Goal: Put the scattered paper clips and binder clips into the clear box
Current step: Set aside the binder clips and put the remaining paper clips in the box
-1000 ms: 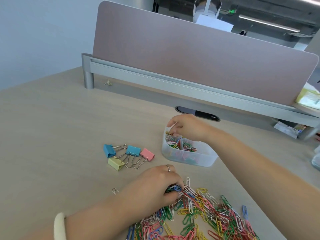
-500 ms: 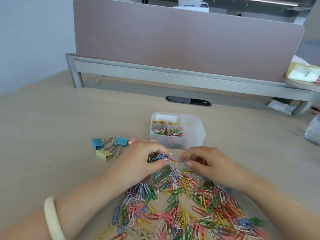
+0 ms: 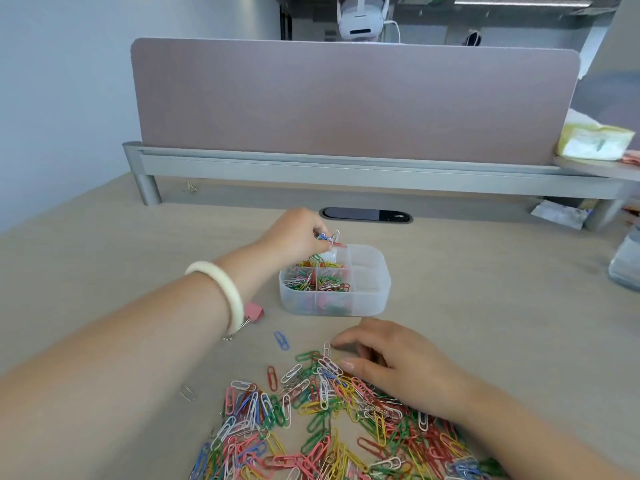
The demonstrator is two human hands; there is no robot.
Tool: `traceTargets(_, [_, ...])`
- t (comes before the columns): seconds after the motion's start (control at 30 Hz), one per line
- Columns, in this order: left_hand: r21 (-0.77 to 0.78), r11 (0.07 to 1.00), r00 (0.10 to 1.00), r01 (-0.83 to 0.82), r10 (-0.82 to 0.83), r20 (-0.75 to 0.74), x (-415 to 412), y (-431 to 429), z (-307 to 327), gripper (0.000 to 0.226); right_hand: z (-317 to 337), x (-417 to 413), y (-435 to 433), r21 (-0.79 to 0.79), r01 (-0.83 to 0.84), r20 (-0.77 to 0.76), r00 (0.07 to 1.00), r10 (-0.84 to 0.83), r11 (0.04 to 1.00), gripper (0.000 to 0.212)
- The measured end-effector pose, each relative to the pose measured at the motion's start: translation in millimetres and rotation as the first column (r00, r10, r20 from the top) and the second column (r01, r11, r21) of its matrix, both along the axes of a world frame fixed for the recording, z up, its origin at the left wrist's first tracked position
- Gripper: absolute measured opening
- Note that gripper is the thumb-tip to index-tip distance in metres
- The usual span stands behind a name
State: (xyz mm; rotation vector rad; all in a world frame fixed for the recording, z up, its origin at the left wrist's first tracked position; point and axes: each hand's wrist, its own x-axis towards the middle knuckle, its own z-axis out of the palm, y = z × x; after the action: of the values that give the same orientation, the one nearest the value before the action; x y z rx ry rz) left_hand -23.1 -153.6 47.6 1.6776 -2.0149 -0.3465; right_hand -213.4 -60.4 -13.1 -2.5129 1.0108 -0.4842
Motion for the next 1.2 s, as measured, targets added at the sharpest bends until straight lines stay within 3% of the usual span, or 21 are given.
traceTargets(0.17, [0.132,0.99,0.949,0.051,-0.089,0.301,-18,-19,-5,0.017,-2,-1,-3,0.011,0.005,0.006,1.0,-0.005,1.0,0.031])
traceTargets(0.33, [0.119,0.99,0.919,0.076,-0.116,0.376,-25,-24,-8,0.02,-1,-1,-3,0.019,-0.001,0.018,1.0,0.001,1.0,0.028])
traceTargets(0.4, [0.115,0.99,0.93,0.084,-0.12,0.348,-25,-22,-10,0.009,-1,-1,-3,0.025,0.003,0.019,1.0,-0.004,1.0,0.029])
traceTargets(0.57, [0.11,0.983,0.975,0.145,-0.161,0.153,-18,-11,-5,0.014,-3,-2,-3,0.036,0.0,0.02,1.0,0.0,0.999,0.047])
traceTargets(0.77, [-0.064,0.992,0.992,0.111,-0.115,-0.053,2,26,4,0.015,-2,-5,-3,0.083,-0.004,0.011,1.0,0.003,0.997,0.036])
traceTargets(0.87, [-0.107,0.99,0.979,0.096,-0.113,-0.168,23,67,-3,0.009,0,-8,-3,0.114,-0.004,0.107,0.994,-0.008,0.993,0.032])
traceTargets(0.97, [-0.063,0.988,0.98,0.142,-0.149,-0.134,49,110,-25,0.012,2,-5,-1,0.149,0.021,0.217,0.975,-0.054,0.989,0.032])
traceTargets(1.1, [0.004,0.979,0.979,0.202,-0.202,-0.005,75,145,-48,0.04,-1,3,7,0.19,-0.01,0.117,0.993,-0.012,0.982,0.043])
traceTargets(1.2, [-0.115,0.992,0.998,0.055,-0.059,-0.036,102,160,-49,0.031,-5,5,11,0.205,-0.018,0.094,0.996,-0.001,0.979,0.043])
